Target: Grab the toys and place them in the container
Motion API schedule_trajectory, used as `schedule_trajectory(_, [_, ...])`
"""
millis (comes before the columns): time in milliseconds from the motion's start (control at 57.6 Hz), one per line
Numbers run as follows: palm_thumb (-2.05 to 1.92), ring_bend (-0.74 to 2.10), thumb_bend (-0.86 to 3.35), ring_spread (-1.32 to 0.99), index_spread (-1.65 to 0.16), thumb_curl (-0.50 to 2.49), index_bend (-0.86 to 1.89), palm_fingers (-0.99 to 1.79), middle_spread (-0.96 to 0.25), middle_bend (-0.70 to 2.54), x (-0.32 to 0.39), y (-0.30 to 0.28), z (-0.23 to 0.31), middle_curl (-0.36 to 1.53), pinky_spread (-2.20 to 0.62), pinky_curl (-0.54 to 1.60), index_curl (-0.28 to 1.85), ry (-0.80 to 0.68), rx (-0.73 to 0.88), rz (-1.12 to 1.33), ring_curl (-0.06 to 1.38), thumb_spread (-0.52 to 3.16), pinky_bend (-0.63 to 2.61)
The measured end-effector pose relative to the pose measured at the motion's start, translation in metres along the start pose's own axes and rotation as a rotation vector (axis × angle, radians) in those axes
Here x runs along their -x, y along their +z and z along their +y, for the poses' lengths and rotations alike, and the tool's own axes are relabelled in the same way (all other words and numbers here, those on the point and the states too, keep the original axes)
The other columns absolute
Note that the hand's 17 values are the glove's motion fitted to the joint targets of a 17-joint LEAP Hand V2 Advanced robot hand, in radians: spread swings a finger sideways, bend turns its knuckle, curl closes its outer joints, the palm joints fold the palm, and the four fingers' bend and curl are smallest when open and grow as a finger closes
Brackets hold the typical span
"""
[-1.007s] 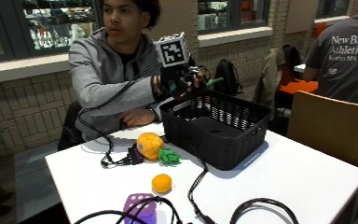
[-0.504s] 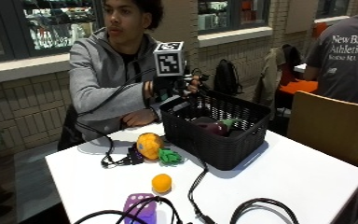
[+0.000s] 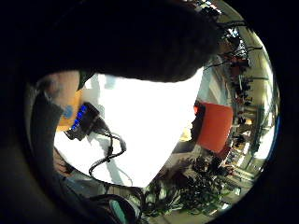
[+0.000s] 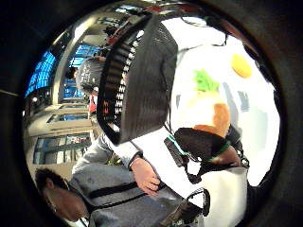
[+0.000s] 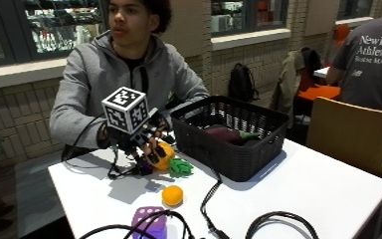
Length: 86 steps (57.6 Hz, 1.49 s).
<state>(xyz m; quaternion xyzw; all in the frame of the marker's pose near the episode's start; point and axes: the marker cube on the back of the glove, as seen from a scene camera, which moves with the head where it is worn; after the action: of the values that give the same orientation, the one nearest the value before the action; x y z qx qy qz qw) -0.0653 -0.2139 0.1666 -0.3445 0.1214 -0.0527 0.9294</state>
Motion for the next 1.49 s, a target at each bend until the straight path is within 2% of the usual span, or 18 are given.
schedule_trajectory(278, [0.14, 0.66, -0.01, -0.10, -0.27, 0.38, 0.15, -0.01, 0.05, 0.24, 0.004, 0.029, 0.000, 0.57, 0.00, 0.34, 0.26, -0.031, 0.004, -0.006, 0.35, 1.28, 1.10])
schedule_trajectory(660, [0.14, 0.65, -0.01, -0.10, -0.27, 0.34, 0.16, 0.02, 0.04, 0.27, -0.006, 0.005, 0.014, 0.54, 0.00, 0.33, 0.28, -0.019, -0.063, -0.045, 0.34, 1.30, 1.08])
schedule_trajectory(816, [0.15, 0.67, -0.01, -0.11, -0.27, 0.33, 0.15, 0.03, 0.04, 0.28, 0.007, 0.032, 0.010, 0.54, 0.00, 0.33, 0.28, -0.085, 0.086, -0.018, 0.34, 1.29, 1.08])
schedule_trajectory(921, [0.15, 0.63, -0.02, -0.09, -0.27, 0.33, 0.12, -0.10, 0.05, 0.20, 0.025, 0.059, 0.000, 0.51, 0.00, 0.36, 0.27, -0.111, 0.204, 0.065, 0.33, 1.26, 1.15])
schedule_trajectory(1060, [0.19, 0.51, 0.00, -0.06, -0.27, 0.34, 0.11, -0.22, 0.07, 0.10, 0.049, 0.079, -0.016, 0.43, 0.00, 0.37, 0.25, -0.155, 0.235, 0.077, 0.30, 1.23, 1.23])
schedule_trajectory(1199, [0.47, 0.62, 0.15, -0.04, -0.28, 0.40, 0.35, 0.14, 0.07, 0.10, 0.057, 0.077, -0.031, 0.35, -0.06, 0.35, 0.32, -0.149, 0.179, 0.058, 0.31, 1.33, 1.18])
schedule_trajectory(1303, [0.63, 0.91, 0.24, -0.14, -0.25, 0.44, 0.42, 0.59, 0.00, 0.21, 0.047, 0.056, -0.037, 0.37, -0.19, 0.33, 0.36, -0.132, 0.002, -0.053, 0.38, 1.40, 1.13])
schedule_trajectory(1372, [0.70, 1.01, 0.26, -0.19, -0.24, 0.48, 0.38, 0.70, -0.05, 0.27, 0.040, 0.036, -0.036, 0.41, -0.24, 0.35, 0.38, -0.111, -0.058, -0.113, 0.43, 1.37, 1.14])
schedule_trajectory(1494, [0.75, 1.08, 0.25, -0.24, -0.23, 0.52, 0.37, 0.71, -0.12, 0.32, 0.045, -0.007, -0.034, 0.47, -0.29, 0.39, 0.43, -0.122, -0.143, -0.087, 0.48, 1.26, 1.16])
